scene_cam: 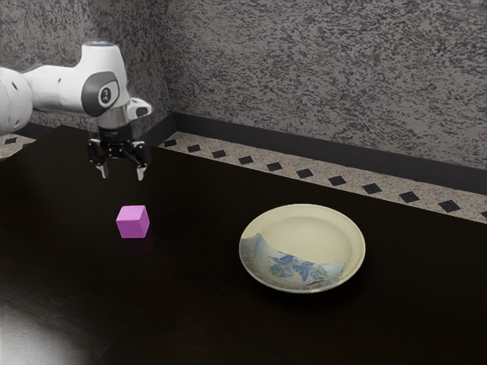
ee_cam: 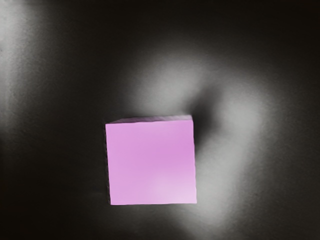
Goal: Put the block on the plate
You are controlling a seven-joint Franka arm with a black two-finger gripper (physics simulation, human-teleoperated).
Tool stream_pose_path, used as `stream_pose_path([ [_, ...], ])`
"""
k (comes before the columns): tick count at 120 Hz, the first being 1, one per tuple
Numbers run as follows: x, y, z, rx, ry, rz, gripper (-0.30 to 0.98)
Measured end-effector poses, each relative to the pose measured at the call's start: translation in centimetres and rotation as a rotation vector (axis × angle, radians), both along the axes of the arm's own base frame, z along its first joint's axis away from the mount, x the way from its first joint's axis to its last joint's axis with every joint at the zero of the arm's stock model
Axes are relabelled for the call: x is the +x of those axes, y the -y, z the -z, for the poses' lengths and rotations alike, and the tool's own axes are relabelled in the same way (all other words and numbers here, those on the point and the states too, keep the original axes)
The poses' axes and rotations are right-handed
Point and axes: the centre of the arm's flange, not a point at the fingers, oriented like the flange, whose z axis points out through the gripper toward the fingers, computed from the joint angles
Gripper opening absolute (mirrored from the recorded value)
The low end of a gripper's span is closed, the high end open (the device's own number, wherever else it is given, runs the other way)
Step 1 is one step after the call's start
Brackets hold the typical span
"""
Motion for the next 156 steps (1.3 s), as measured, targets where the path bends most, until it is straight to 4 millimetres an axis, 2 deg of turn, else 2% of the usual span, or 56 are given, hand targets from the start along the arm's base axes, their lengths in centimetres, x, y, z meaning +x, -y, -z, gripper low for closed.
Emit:
stream_pose_path([
  [13, 0.3, -1.4, 2.7, -0.008, 0.005, -0.009, 0.69],
  [31, 1.3, -1.2, 5.8, -0.025, 0.007, 0.005, 0.69],
  [44, 1.8, -0.6, 6.8, -0.034, 0.013, 0.021, 0.69],
  [60, 1.6, -1.6, 7.7, -0.043, 0.024, 0.007, 0.69],
  [86, 1.5, -2.5, 10.4, -0.057, 0.009, -0.002, 0.69],
  [98, 1.0, -2.7, 12.2, -0.071, -0.008, -0.011, 0.69],
  [119, 0.2, -2.6, 14.1, -0.084, -0.022, -0.016, 0.69],
  [136, 0.0, -2.6, 14.9, -0.088, -0.021, -0.016, 0.67],
  [156, -0.1, -2.4, 15.5, -0.103, -0.021, -0.027, 0.58],
])
